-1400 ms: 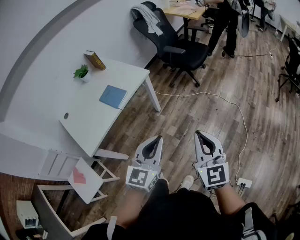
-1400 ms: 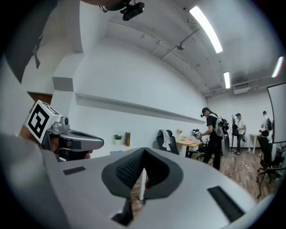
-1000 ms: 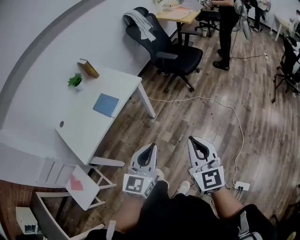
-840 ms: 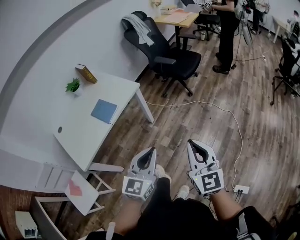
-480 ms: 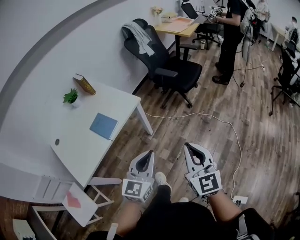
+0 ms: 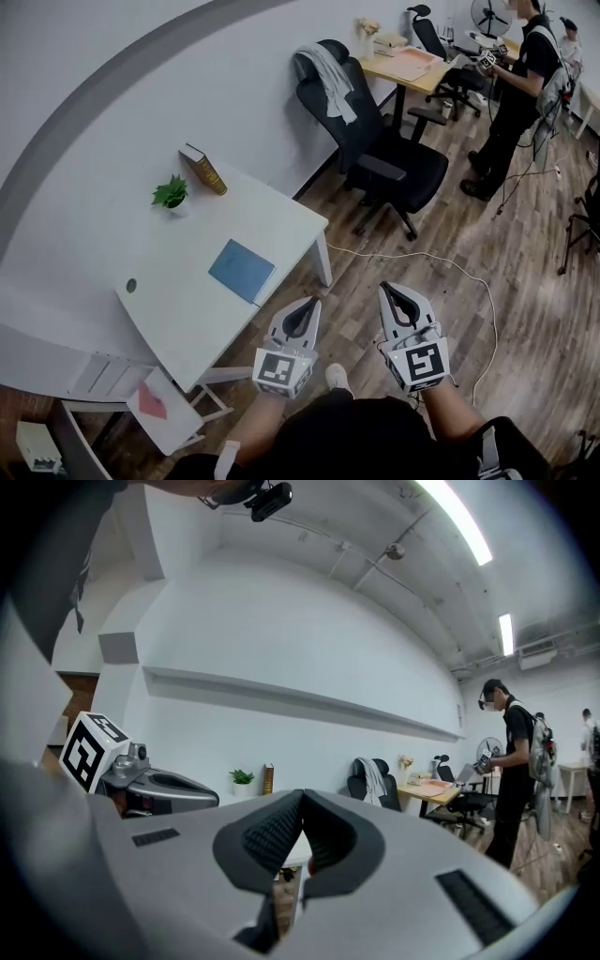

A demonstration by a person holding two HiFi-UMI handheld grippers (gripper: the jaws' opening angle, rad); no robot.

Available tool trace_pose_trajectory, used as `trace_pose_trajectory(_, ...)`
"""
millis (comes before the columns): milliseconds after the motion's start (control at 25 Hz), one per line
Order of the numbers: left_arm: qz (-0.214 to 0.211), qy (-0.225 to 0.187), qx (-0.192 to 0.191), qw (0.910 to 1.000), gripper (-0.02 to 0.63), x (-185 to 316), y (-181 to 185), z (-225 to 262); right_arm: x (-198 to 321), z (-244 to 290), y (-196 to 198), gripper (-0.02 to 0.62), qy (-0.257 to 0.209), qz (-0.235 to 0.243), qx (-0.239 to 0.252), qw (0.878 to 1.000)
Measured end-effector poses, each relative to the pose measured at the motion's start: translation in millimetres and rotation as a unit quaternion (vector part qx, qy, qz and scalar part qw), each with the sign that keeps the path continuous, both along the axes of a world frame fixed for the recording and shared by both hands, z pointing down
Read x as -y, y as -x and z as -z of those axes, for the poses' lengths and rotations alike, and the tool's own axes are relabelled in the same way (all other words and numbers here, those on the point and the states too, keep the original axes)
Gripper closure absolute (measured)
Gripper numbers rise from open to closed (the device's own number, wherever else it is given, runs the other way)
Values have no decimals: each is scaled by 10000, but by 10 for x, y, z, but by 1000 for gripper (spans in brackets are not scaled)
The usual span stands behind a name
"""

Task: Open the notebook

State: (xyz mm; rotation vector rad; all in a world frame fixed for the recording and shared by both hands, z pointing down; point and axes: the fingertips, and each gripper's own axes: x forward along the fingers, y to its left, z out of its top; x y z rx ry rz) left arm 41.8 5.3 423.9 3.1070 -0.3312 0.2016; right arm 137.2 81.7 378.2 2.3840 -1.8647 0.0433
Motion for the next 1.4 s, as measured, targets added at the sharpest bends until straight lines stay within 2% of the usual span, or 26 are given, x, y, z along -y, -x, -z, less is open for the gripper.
trace_pose_trajectory(240,492,36,60,9988,601,707,113,-6,714,-4,56,597,-50,345,-16,9994)
trace_pose_trajectory(480,960,44,272,9950,601,1158,241,-146,1307,-83,133,597,72,1006,-89,9949)
trace_pose_trajectory(640,1284,169,371,9909,601,1438,260,-255,1697,-165,76,597,81,1291,64,9916)
trace_pose_trajectory(840,1746,148,755,9816,596,1813,205,-422,2299,-288,30,597,228,1995,38,9796)
trace_pose_trajectory(880,1789,130,940,9793,565,1887,179,-497,2437,-297,18,597,231,2124,81,9769)
trace_pose_trajectory(1000,1936,-35,1661,9669,489,2091,126,-803,2803,-270,-33,597,46,2455,109,9693)
trace_pose_trajectory(1120,2064,-89,2352,9497,450,2231,75,-1189,3075,-272,-124,597,-118,2761,-1,9611)
trace_pose_trajectory(1280,2103,-232,3375,9172,446,2416,116,-1756,3336,-380,-165,597,-97,3123,145,9498)
trace_pose_trajectory(1400,2003,-251,4008,8936,446,2517,139,-2156,3394,-551,-238,597,106,3308,235,9434)
